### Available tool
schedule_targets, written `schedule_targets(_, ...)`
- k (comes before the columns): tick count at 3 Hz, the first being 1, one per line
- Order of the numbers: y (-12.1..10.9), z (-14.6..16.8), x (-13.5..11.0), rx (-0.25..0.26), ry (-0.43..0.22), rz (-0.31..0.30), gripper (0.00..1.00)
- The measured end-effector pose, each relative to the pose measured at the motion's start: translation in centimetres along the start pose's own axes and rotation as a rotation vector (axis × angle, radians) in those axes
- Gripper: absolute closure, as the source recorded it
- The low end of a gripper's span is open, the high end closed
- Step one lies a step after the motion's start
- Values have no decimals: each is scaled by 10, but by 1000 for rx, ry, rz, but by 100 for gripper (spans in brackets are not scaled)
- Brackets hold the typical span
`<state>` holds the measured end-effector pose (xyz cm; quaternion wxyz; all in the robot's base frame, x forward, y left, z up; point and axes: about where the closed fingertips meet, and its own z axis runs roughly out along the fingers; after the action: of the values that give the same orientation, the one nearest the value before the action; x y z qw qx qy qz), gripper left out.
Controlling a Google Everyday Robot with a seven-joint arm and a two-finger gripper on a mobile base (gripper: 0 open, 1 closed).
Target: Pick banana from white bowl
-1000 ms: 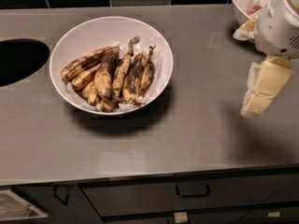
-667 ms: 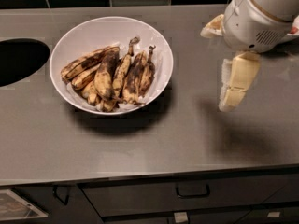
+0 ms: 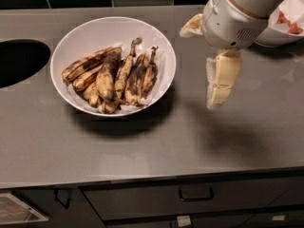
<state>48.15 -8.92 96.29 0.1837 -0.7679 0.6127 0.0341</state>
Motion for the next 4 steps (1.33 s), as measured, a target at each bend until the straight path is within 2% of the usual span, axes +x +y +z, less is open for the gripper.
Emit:
schedule_targets(1,-8,1,-36,24,-64,-21,0)
schedule_targets(2,-9,1,-100,21,-194,-160,0)
schedule_targets(3,-9,1,-100,21,-194,-160,0)
schedule_targets(4,-16,4,-107,9,-178,-208,0)
